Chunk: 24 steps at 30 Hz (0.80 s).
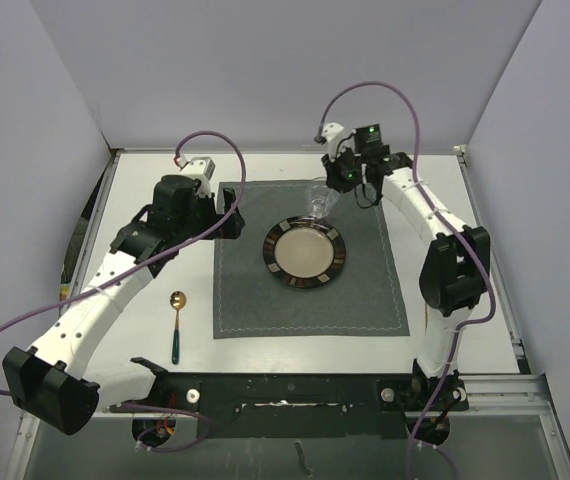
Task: Set the dinner table for one person
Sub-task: Pick up the cup with the napkin, then place the cup on the napkin.
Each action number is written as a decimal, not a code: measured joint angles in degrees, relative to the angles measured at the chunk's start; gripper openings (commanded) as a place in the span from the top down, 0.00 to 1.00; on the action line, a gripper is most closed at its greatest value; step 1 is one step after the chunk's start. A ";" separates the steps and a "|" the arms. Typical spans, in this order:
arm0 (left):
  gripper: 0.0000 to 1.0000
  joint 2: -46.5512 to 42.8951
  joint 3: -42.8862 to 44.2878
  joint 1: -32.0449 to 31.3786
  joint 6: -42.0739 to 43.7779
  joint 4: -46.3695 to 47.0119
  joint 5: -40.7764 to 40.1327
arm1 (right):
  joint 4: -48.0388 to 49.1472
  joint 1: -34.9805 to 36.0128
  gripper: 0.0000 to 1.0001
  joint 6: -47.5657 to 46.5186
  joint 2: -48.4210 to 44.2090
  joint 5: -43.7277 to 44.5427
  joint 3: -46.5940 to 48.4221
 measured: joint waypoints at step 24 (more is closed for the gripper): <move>0.02 1.44 -1.44 0.07 -1.42 2.10 0.70 | -0.98 -13.99 1.00 3.85 13.92 -0.66 10.95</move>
